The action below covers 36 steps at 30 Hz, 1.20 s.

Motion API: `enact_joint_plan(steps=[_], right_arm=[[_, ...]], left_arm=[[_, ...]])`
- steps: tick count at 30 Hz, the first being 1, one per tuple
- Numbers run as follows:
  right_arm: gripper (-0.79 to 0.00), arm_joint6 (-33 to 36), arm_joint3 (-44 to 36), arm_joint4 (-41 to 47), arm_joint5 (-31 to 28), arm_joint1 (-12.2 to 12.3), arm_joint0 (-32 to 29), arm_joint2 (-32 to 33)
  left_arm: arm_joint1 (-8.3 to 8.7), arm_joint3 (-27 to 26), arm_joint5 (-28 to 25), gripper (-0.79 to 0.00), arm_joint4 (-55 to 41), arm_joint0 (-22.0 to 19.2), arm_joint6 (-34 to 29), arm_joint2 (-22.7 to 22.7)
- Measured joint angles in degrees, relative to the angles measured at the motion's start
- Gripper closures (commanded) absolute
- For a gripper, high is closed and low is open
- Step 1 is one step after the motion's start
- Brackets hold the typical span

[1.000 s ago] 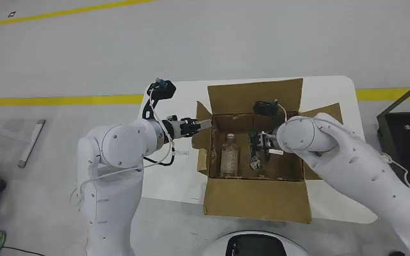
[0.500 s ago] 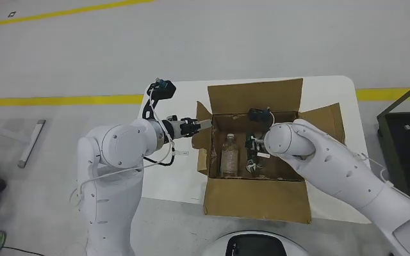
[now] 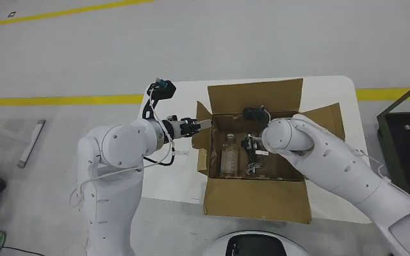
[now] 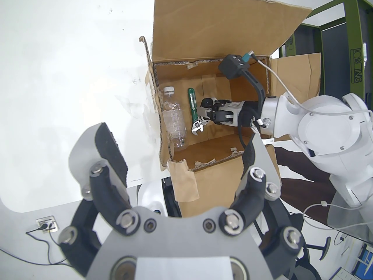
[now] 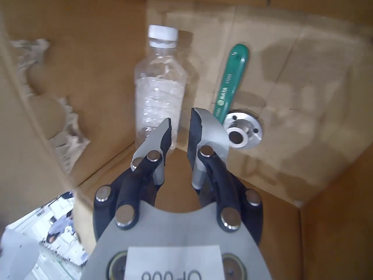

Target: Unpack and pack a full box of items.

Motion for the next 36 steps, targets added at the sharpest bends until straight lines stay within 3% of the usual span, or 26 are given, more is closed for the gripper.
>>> enact_joint_plan(steps=[7,8,13,20,23,28,36], right_arm=[[-0.071,5.65,-13.10,1.03,-7.79,4.87,-5.60,16.25],[0.000,6.97,-15.79,1.30,-9.68,5.91,-7.50,20.37],[0.000,9.58,-22.93,4.47,-17.86,9.11,-15.87,38.48],[0.000,7.90,-22.20,8.81,-23.53,11.37,-26.69,63.98],[0.000,7.53,-16.85,13.03,-24.36,11.57,-29.98,70.27],[0.000,6.35,-6.03,21.85,-26.63,11.23,-33.09,71.90],[0.000,10.61,4.45,35.09,-23.91,9.85,-31.24,60.61]], left_arm=[[0.00,0.00,0.00,-0.785,0.00,0.00,0.00,0.00],[0.00,0.00,0.00,-0.785,0.00,0.00,0.00,0.00],[0.00,0.00,0.00,-0.785,0.00,0.00,0.00,0.00],[0.00,0.00,0.00,-0.785,0.00,0.00,0.00,0.00],[0.00,0.00,0.00,-0.785,0.00,0.00,0.00,0.00],[0.00,0.00,0.00,-0.785,0.00,0.00,0.00,0.00],[0.00,0.00,0.00,-0.785,0.00,0.00,0.00,0.00]])
